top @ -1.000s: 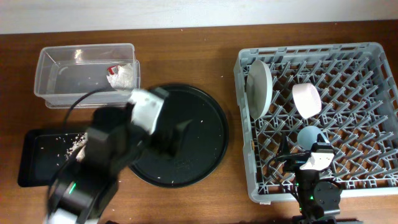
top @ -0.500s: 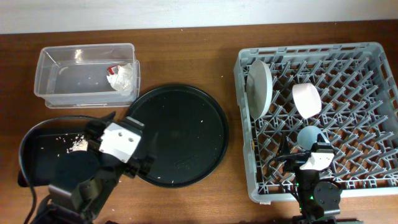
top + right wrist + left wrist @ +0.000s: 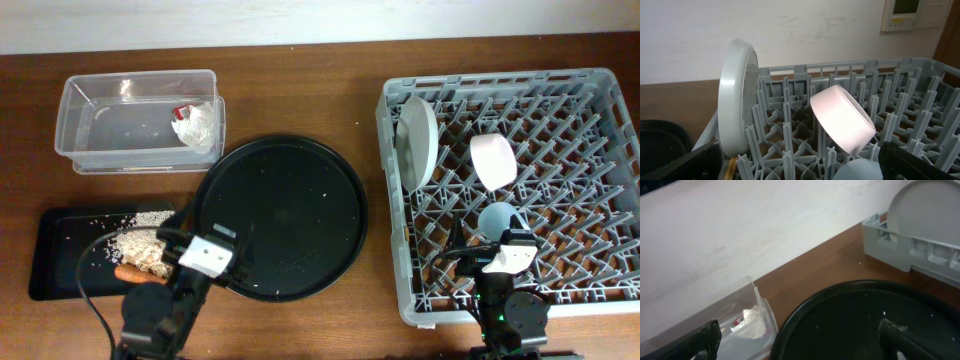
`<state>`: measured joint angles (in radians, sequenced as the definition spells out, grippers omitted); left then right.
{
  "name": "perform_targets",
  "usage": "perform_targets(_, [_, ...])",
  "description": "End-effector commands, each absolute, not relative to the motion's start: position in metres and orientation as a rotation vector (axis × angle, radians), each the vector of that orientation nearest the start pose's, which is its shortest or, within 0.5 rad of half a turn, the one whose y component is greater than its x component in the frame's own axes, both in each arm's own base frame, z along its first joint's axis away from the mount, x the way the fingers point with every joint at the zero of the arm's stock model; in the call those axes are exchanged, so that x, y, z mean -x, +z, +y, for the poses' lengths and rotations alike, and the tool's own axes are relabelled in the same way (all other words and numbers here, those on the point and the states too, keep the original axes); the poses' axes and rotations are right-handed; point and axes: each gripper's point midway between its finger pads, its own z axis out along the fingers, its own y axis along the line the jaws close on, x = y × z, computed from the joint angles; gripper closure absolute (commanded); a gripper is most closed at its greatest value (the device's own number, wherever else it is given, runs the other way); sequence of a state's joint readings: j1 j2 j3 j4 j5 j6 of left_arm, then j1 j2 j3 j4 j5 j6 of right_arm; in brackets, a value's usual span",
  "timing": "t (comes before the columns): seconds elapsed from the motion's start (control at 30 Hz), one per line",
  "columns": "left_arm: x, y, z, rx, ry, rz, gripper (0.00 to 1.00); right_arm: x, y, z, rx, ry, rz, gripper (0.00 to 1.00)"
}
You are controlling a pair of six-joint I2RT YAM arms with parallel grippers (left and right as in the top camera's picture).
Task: Sort waste into correct bins and load items into the dishwasher rack
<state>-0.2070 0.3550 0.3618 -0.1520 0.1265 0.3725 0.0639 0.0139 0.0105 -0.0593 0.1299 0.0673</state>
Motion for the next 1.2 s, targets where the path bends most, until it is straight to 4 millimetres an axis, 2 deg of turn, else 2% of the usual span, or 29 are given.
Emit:
perform_targets(0.0, [-0.239,0.219,-0.077,-0.598,0.007,1.555,0.01,-0.246,0.158,-0.008,-0.104,-0.014,1.636,0.02])
perform_targets(0.27, [-0.226,0.211,-0.068,-0.543,0.051,1.456,0.01,-0.246,0.158,-0.008,-0.104,-0.014,1.636,0.02])
perform_targets(0.37, [-0.23,0.193,-0.068,-0.55,0.05,1.489,0.01,-0.246,0.158,-0.008,-0.104,-0.014,1.636,0.02])
perform_targets(0.5, [-0.235,0.158,-0.07,-0.569,0.036,1.541,0.01,-0.246,0.158,-0.008,-0.104,-0.014,1.636,0.02])
perform_targets(1.17, [-0.235,0.16,-0.072,-0.571,0.034,1.53,0.01,-0.246,0.158,-0.008,-0.104,-0.014,1.636,0.02])
